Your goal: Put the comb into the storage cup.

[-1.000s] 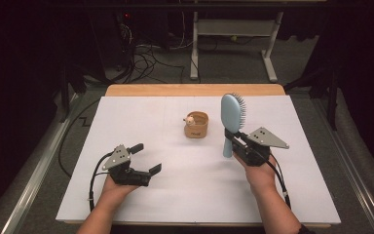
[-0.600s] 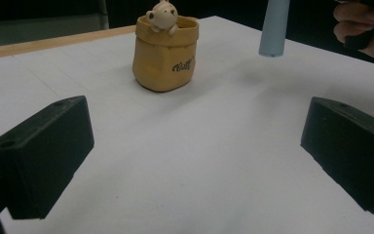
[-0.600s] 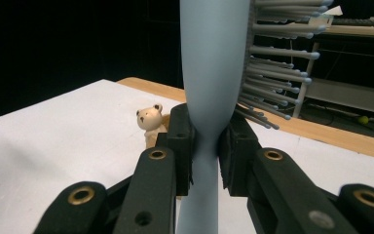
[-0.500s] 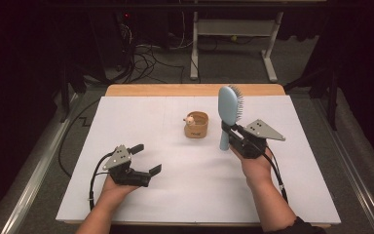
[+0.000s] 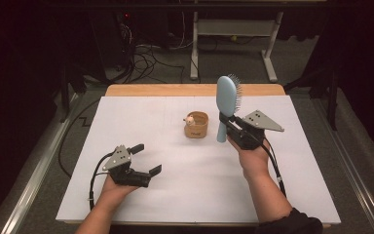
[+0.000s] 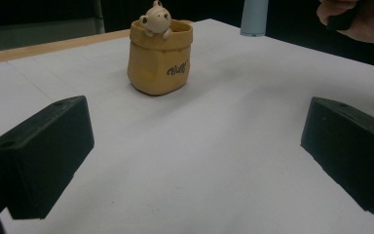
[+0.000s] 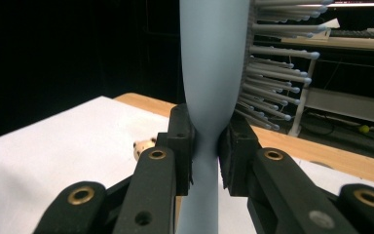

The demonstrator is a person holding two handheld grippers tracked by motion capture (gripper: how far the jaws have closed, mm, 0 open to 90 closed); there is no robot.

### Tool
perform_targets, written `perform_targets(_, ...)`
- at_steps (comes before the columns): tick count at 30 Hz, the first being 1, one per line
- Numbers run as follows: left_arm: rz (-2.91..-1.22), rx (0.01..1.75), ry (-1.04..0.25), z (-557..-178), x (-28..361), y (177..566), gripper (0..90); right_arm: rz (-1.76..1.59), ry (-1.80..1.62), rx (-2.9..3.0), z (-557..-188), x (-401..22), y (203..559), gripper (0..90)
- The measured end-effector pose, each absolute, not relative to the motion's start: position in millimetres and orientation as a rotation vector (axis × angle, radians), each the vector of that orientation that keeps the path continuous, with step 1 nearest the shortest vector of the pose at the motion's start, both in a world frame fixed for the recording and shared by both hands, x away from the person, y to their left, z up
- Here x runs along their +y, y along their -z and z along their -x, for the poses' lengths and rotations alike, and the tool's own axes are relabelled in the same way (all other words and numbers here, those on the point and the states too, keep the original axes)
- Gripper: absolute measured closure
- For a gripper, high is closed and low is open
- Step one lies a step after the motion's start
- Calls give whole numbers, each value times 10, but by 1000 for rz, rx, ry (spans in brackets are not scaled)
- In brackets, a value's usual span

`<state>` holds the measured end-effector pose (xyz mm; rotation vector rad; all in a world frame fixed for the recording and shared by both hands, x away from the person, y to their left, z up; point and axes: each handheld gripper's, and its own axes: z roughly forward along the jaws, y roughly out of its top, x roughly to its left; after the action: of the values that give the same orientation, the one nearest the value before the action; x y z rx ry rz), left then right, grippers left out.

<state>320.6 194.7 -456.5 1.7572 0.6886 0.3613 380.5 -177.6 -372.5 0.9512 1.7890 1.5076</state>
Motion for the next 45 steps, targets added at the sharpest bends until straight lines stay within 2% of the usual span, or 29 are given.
perform_targets(25, -1753, 687, -354, -3207, 1962, 4562, 0, -948, -1562, 1733, -4055, -1615, 3533, 781)
perform_targets(45, -1753, 672, -351, -3199, 1966, 4558, 0, -947, -1585, 1719, -4290, -1358, 3531, 782)
